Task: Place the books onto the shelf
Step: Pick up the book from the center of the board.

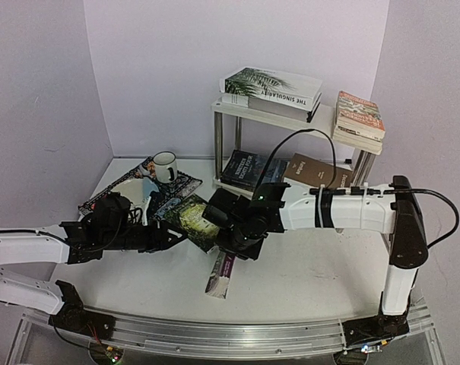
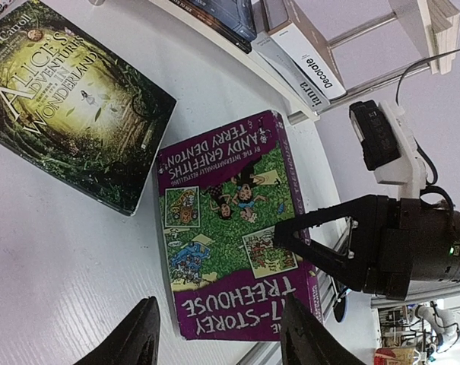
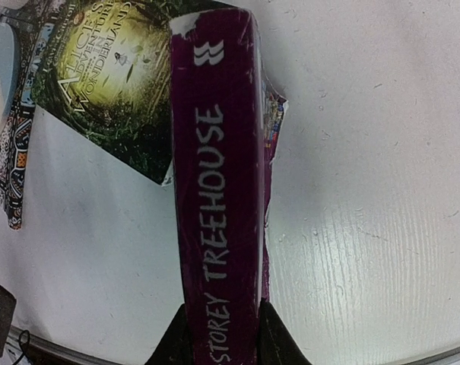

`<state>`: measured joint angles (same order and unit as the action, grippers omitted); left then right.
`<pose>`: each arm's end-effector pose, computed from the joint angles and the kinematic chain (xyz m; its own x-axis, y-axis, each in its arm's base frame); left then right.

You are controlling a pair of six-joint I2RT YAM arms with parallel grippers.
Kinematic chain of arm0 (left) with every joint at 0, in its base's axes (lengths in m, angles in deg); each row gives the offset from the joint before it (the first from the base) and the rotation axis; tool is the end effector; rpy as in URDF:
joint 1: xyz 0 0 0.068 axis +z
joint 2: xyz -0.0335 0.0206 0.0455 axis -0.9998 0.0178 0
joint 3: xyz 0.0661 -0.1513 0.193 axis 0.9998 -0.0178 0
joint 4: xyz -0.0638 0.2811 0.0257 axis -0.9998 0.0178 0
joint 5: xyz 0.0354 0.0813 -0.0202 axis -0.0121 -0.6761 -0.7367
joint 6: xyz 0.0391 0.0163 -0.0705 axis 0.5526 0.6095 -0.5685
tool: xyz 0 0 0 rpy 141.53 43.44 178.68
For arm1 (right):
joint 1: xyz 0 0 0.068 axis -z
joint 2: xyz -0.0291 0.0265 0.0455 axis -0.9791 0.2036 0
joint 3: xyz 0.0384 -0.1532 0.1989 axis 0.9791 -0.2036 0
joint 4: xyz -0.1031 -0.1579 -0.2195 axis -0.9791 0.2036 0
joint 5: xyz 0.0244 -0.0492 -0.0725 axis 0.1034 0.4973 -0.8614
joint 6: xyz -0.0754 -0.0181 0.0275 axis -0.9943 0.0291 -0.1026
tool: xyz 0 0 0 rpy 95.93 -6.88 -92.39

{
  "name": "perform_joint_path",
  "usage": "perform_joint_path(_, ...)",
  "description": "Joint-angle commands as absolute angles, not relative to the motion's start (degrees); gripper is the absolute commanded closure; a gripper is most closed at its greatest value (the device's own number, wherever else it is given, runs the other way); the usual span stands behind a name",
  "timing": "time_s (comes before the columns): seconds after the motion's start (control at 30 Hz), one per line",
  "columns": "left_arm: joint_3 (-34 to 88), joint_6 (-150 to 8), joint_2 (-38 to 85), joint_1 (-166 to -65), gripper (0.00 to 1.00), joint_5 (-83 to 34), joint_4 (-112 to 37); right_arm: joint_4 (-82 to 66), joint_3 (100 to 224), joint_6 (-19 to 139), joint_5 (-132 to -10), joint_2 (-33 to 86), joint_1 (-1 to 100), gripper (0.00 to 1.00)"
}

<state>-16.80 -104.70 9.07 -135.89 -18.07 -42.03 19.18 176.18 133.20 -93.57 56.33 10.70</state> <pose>0.1872 -0.2269 0.1651 -0.8239 -0.1197 -0.5540 0.3952 0.5793 -0.7129 0.2003 0.4353 0.1914 -0.8628 0.4011 -0.3076 0.1414 0.7757 0.6150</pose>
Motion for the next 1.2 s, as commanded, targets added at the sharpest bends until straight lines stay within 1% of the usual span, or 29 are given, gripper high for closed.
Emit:
perform_joint_path(0.0,-15.31,-104.48,9.33,-135.72,0.45,-17.59,-44.09,22.33,175.29,131.04,-96.0,51.42,10.49,1.0)
perform_joint_path(0.2,-14.24,-104.47,9.15,-135.74,0.45,-17.59,-44.08,20.82,175.26,122.34,-95.51,47.22,10.47,1.0)
perform_joint_path(0.47,-13.52,-105.01,8.13,-135.74,0.45,-18.8,-43.79,4.98,162.04,112.29,-93.08,33.68,10.49,0.98)
perform_joint_path(0.53,-13.32,-105.25,7.26,-135.74,0.45,-19.6,-43.47,3.39,159.73,110.77,-93.53,30.63,10.49,1.0)
perform_joint_path(0.67,-12.92,-105.95,6.29,-135.74,0.43,-20.15,-43.12,2.59,157.83,107.84,-93.45,26.81,10.49,1.0)
perform_joint_path(0.8,-11.73,-107.16,7.9,-135.74,0.42,-19.57,-42.87,2.58,157.65,104.1,-90.89,25.09,10.49,1.0)
perform_joint_path(1.0,-10.31,-108.98,9.82,-135.74,0.39,-19.31,-42.69,8.1,163.25,98.9,-83.38,27.64,10.49,1.0)
perform_joint_path(1.17,-10.95,-110.58,9.14,-135.74,0.35,-20.45,-42.31,9.47,164.3,96.46,-80.98,28.46,10.49,1.0)
